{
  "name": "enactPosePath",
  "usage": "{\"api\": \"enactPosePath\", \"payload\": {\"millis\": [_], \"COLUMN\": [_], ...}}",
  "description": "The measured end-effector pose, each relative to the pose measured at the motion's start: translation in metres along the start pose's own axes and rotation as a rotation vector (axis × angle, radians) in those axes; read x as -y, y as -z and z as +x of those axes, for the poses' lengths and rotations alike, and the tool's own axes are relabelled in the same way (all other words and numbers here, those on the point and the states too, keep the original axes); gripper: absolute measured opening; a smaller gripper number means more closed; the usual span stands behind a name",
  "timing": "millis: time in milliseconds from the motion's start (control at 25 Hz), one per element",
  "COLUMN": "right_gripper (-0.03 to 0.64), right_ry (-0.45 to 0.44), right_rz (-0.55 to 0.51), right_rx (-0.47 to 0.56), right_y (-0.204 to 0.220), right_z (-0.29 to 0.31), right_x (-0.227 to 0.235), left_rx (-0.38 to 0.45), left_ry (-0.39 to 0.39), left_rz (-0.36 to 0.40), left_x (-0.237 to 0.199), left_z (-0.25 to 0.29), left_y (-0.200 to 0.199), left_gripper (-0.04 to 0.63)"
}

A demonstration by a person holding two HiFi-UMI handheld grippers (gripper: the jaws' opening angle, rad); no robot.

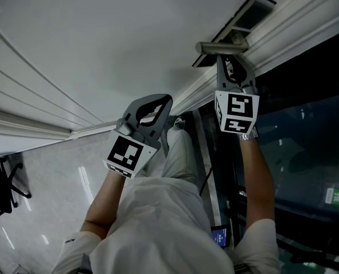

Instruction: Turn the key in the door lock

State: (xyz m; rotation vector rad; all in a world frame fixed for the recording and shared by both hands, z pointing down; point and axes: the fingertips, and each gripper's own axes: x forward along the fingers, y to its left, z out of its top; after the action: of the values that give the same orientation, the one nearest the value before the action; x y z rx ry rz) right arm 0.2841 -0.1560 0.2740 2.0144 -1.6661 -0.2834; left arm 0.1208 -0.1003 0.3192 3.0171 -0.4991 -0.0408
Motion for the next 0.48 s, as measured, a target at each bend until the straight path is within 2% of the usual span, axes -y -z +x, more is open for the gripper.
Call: {"api": "enactPosePath", "payload": {"millis": [80,160,200,240,480], "right_gripper": [0.071,0.067,0.055,0.009,0.009], "right_ry": [-0.010,-0.031,-0.035,-0.034,-0.053], "right_rz": [0.042,0.132,0.178,0.210,0.319], "right_rx": [0.003,0.008,0.012,0.016,0.017], "right_y": [-0.0004,-0.0007,-0.0008,-0.0008,-0.0003], "right_z": [-0.0004,-0.0002,0.0000,0.0002,-0.0007], "right_x": [0.0005,0.0026,0.0045,0.0063,0.0090], "left_rx": [-0.001,-0.002,-0.001,0.000,-0.001], "left_ry": [-0.001,-0.003,-0.004,-0.004,-0.005], "left_rz": [-0.002,-0.003,-0.004,-0.004,0.001], "left_x": [-0.0004,-0.0013,-0.0017,-0.0020,-0.0008], "left_z": [-0.0006,-0.0004,0.0000,0.0004,-0.0009], "left_y": [0.0007,0.0009,0.0008,0.0005,0.0001], "left_gripper": [0.005,0.005,0.005,0.005,0.005]}}
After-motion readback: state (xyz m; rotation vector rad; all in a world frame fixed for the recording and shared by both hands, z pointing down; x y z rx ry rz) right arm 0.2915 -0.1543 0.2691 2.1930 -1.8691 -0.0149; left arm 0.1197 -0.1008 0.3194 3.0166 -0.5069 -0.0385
